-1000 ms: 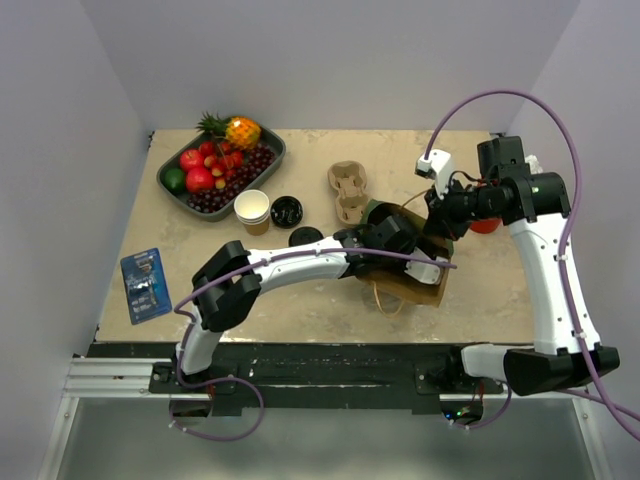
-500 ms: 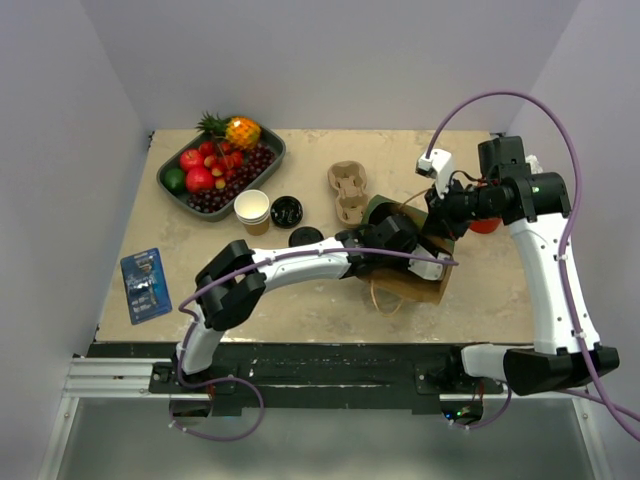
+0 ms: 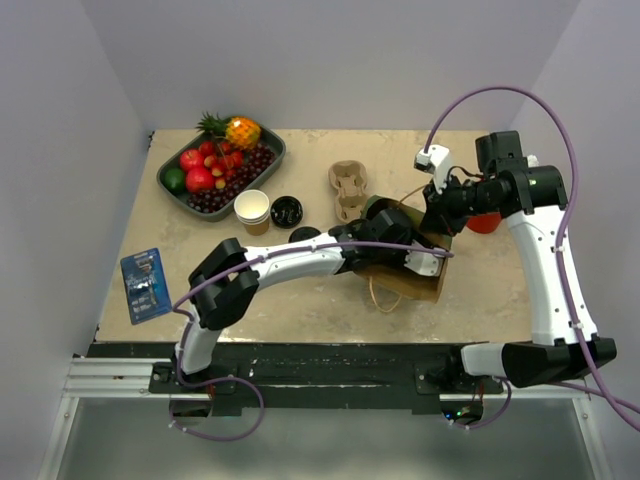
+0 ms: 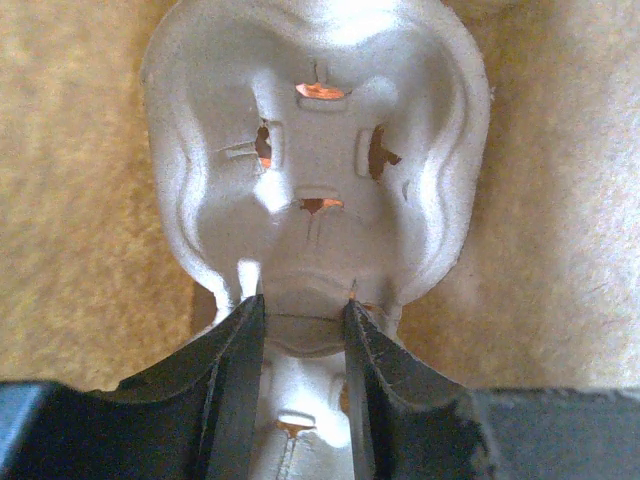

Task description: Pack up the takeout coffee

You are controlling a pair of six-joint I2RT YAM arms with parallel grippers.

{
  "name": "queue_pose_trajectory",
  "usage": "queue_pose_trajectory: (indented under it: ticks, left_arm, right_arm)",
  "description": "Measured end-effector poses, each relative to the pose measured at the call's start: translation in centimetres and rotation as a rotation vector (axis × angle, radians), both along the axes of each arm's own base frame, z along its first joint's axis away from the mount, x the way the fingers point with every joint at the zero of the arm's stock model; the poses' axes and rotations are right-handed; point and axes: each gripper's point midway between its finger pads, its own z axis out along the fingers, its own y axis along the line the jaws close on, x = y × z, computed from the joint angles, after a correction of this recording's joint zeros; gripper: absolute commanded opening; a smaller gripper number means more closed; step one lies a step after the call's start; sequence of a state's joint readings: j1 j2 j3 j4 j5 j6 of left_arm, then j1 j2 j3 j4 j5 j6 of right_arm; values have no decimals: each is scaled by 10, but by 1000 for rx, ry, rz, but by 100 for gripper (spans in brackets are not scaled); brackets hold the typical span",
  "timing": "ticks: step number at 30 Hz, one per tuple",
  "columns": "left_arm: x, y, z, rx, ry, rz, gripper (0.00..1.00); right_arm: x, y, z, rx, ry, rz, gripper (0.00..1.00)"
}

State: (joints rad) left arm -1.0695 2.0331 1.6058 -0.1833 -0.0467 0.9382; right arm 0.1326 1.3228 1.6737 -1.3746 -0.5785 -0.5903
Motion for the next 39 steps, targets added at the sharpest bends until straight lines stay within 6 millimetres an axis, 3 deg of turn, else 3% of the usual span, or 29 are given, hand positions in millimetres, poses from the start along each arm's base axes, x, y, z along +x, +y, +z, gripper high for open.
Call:
queue_pose_trajectory:
  ticks: [8, 14, 23, 39]
  left_arm:
    - [-6, 7, 10, -10, 25, -23, 0]
    - [-12, 15, 5, 2, 32, -33, 0]
    - [-15, 20, 3, 40, -77, -139, 0]
    - [-24, 9, 8, 21, -149, -298, 0]
  right_arm:
    - [1, 0, 2, 1, -9, 0, 0]
    - [1, 0, 1, 0, -8, 1, 0]
    - [-1, 2, 2, 12, -1, 11, 0]
    - [-5, 6, 3, 32, 2, 33, 0]
